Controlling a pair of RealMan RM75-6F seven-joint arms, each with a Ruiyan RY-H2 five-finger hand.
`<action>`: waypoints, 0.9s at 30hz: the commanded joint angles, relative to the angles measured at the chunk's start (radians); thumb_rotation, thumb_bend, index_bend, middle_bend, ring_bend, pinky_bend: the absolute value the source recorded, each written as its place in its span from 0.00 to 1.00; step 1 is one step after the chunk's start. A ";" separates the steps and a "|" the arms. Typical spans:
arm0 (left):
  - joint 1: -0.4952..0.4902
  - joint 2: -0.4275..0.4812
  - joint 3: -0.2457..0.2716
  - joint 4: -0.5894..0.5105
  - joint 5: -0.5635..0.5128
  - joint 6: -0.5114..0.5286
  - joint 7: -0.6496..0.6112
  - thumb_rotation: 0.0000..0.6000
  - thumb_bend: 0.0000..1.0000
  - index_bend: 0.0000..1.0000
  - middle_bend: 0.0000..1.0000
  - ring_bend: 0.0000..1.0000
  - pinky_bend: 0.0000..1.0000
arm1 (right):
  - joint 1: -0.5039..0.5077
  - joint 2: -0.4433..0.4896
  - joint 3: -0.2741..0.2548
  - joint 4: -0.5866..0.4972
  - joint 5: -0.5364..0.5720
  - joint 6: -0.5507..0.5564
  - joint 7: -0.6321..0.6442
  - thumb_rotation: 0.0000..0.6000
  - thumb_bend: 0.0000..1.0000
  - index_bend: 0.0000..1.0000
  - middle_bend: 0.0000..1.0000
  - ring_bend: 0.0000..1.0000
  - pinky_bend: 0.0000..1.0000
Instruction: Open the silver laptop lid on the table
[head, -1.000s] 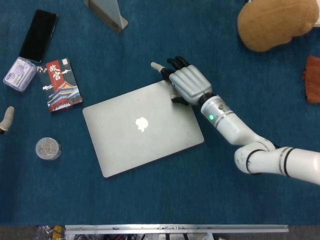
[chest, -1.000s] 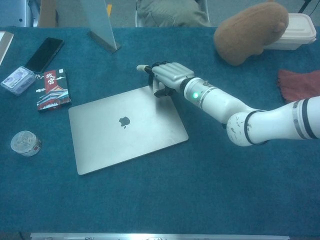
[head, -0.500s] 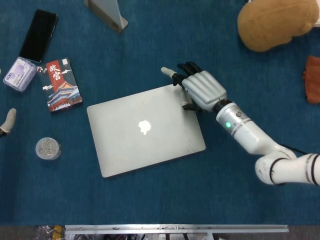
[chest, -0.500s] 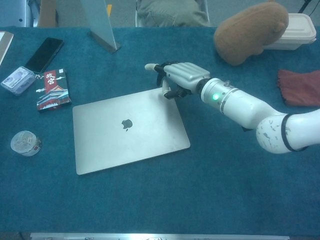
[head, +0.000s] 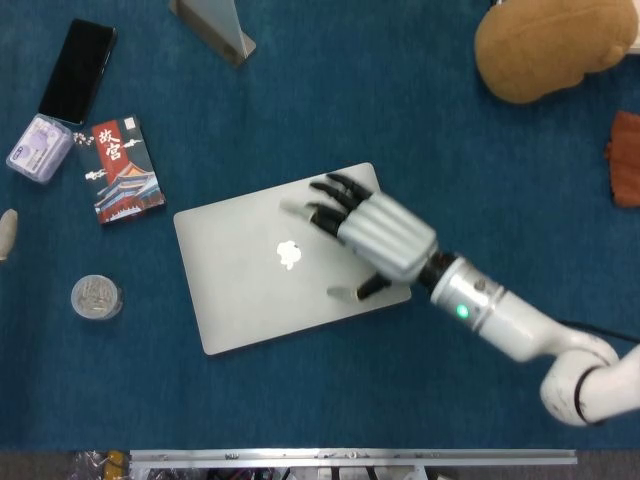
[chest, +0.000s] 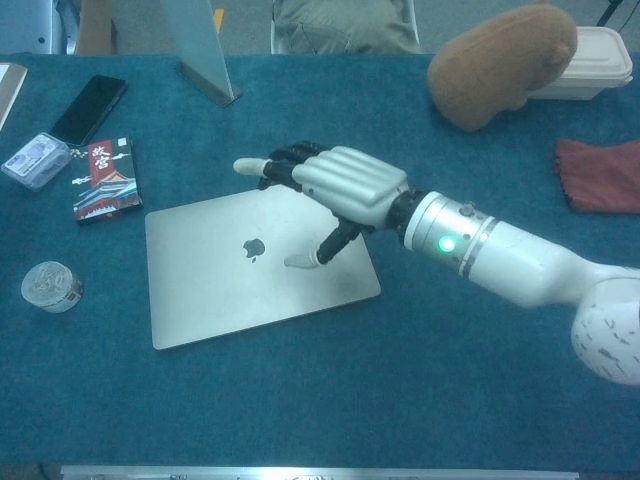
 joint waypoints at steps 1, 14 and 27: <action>0.005 0.001 0.001 -0.003 0.007 0.009 -0.008 0.09 0.31 0.08 0.00 0.00 0.00 | -0.022 -0.012 -0.047 -0.030 -0.059 0.036 -0.030 0.83 0.17 0.00 0.16 0.00 0.03; 0.019 0.003 0.013 0.002 0.025 0.023 -0.022 0.12 0.31 0.08 0.00 0.00 0.00 | -0.064 -0.161 -0.094 0.052 -0.125 0.076 -0.205 0.86 0.17 0.00 0.11 0.00 0.03; 0.022 -0.004 0.018 0.033 0.027 0.015 -0.052 0.12 0.31 0.08 0.00 0.00 0.00 | -0.073 -0.290 -0.066 0.193 -0.076 0.028 -0.252 0.86 0.17 0.00 0.10 0.00 0.03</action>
